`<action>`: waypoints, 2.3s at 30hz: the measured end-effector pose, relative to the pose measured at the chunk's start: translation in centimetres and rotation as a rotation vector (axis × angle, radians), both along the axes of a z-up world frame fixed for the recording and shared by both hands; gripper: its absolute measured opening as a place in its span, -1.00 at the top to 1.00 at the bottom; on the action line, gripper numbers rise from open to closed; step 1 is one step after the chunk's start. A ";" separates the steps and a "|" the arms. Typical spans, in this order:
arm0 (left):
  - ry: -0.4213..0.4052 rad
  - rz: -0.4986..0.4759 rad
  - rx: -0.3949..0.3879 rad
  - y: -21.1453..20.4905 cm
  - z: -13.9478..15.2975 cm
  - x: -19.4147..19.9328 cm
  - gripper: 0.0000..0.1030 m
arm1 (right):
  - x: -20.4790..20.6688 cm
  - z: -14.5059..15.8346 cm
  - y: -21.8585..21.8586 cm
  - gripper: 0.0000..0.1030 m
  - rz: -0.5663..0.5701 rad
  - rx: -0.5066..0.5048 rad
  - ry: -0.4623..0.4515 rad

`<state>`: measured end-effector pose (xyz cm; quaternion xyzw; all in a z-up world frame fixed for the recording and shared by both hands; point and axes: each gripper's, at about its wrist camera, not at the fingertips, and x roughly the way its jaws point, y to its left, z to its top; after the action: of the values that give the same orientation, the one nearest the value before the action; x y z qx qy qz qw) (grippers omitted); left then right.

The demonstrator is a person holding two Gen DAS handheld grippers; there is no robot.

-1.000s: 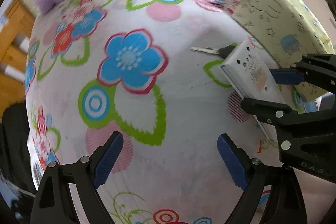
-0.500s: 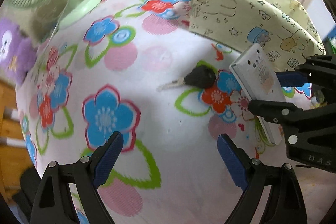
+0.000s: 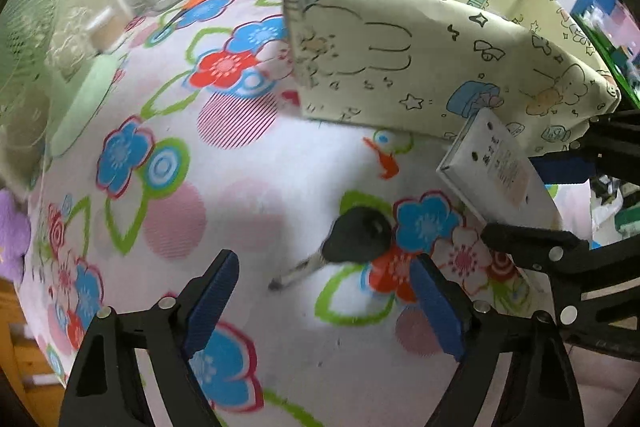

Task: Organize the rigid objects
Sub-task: 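Grasp the black key fob with the left tool while the right tool holds the remote, then carry the black key and white remote toward the storage box with both tools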

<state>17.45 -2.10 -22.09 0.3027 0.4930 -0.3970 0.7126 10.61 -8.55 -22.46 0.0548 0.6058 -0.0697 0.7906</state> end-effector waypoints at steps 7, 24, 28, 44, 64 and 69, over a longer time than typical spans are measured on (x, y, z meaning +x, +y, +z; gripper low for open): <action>0.011 -0.031 0.000 -1.4 -1.1 1.1 -0.54 | 0.0 -0.5 -0.7 0.08 -0.032 0.033 0.021; 0.087 0.042 0.006 -1.6 -0.2 -1.0 0.37 | 1.0 -1.0 -1.3 0.08 -0.027 0.072 0.052; 0.098 0.099 0.021 -0.7 -0.2 -1.2 0.38 | 1.1 -1.0 -0.9 0.08 -0.007 0.059 0.058; 0.101 0.280 -0.029 3.6 2.5 -3.4 0.38 | 1.0 0.4 1.3 0.09 0.063 0.041 0.054; 0.030 0.511 -0.091 7.9 8.3 -5.2 0.38 | -0.9 6.7 4.4 0.09 0.171 0.021 -0.033; 0.023 0.570 -0.113 9.1 9.3 -5.9 0.38 | -1.3 7.9 5.3 0.09 0.207 0.019 -0.062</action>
<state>11.58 7.00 -12.75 0.1071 0.5433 -0.2111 0.8055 9.28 -3.29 -14.58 0.0018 0.5842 0.0197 0.8114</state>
